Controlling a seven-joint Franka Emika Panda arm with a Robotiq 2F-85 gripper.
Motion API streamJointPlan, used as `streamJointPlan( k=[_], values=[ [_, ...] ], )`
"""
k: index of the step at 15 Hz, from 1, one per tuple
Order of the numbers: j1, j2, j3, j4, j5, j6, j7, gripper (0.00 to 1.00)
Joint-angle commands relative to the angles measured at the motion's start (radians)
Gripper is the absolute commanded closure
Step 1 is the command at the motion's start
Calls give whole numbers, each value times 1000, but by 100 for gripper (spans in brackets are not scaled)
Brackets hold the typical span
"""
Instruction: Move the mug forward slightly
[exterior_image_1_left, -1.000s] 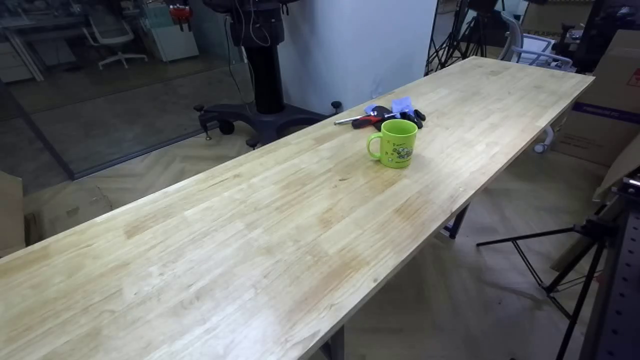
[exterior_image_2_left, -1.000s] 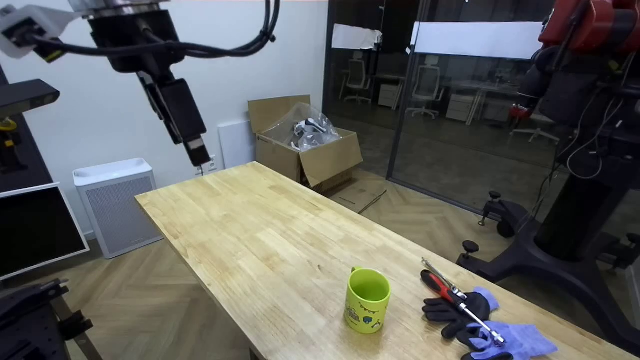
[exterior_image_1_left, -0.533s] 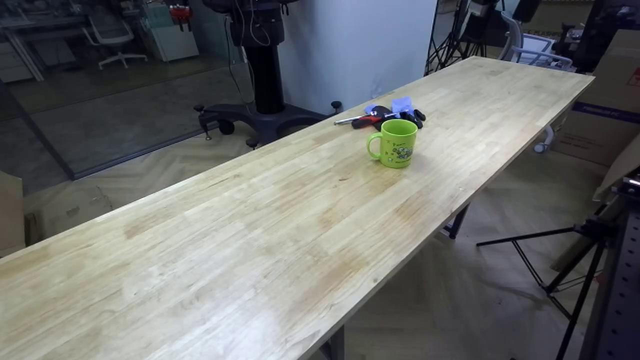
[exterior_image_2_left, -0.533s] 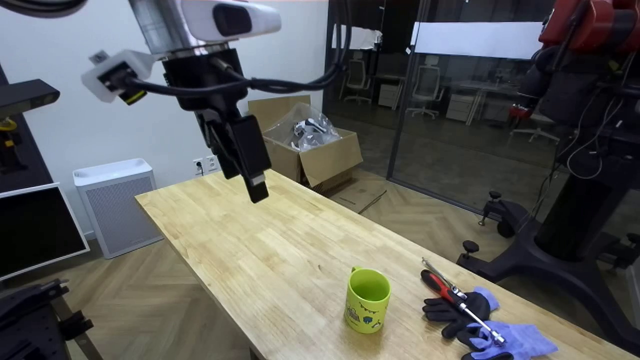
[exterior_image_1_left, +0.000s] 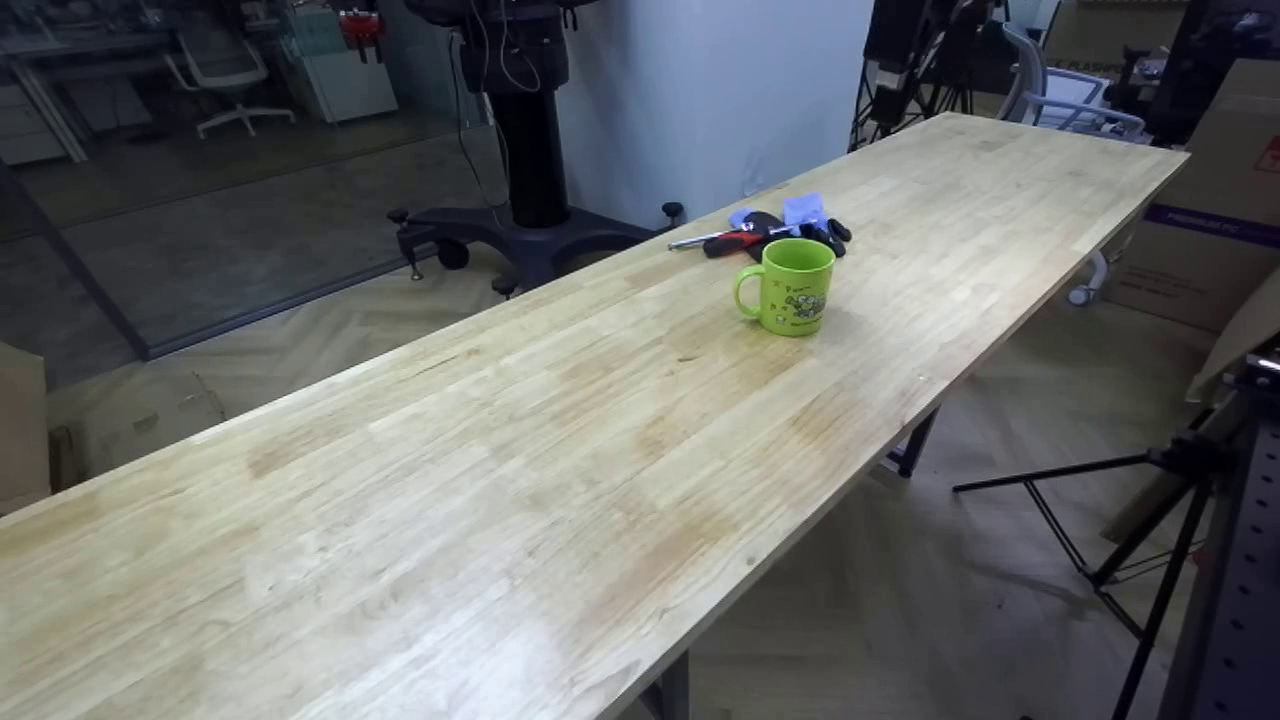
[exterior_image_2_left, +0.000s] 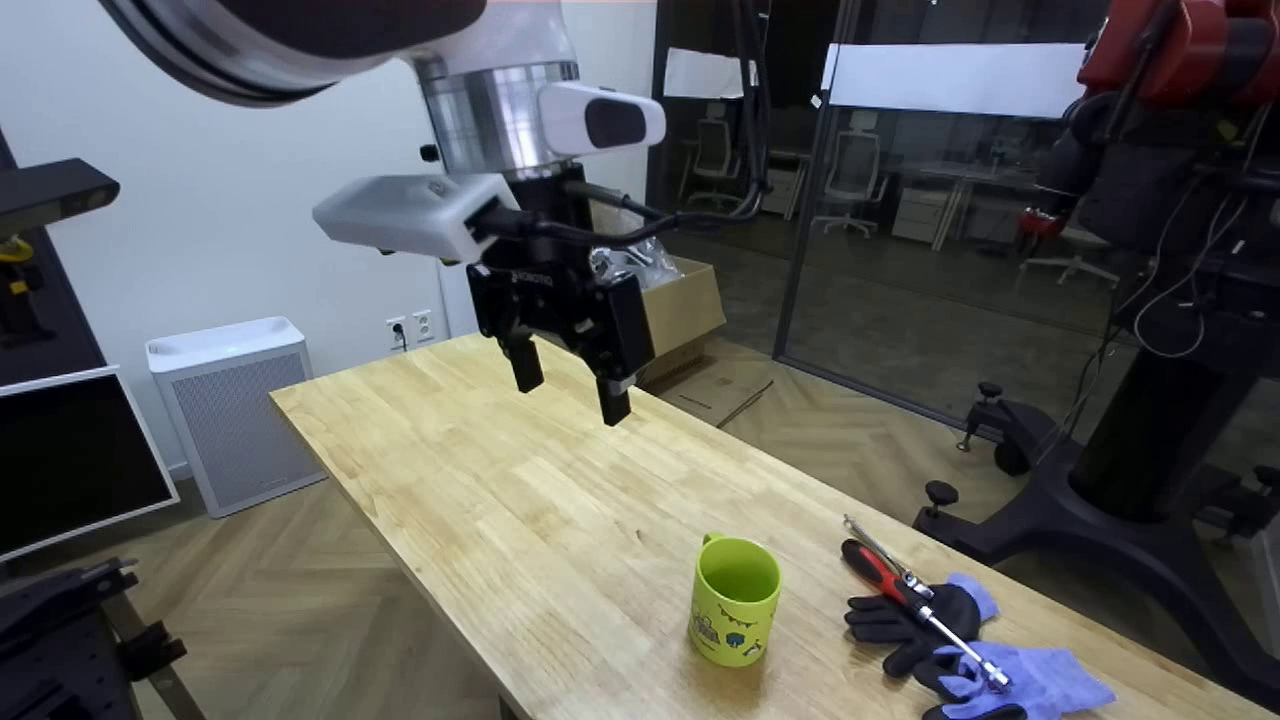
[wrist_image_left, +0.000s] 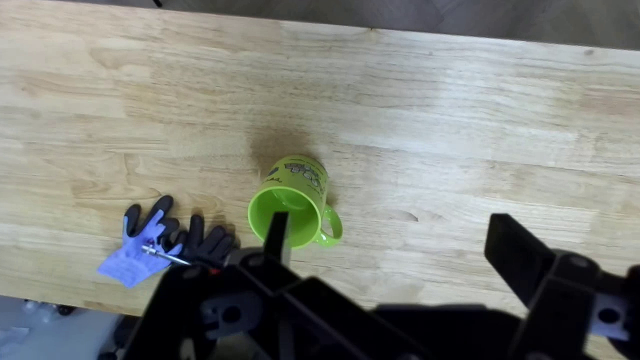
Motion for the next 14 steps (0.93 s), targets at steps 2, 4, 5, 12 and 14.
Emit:
streamJointPlan(
  k=[2,4,5,12,14],
  values=[
    [24,12,-24,11,-9,3,-2,0],
    [25,12,-24,12,-9,3,-3,0],
    [26,19,-24,16,-7,1,-2,0],
    [33,284,-68,277,57,-17,-36,0],
    [35,387,-73,384,92,-46,-76,0]
  ],
)
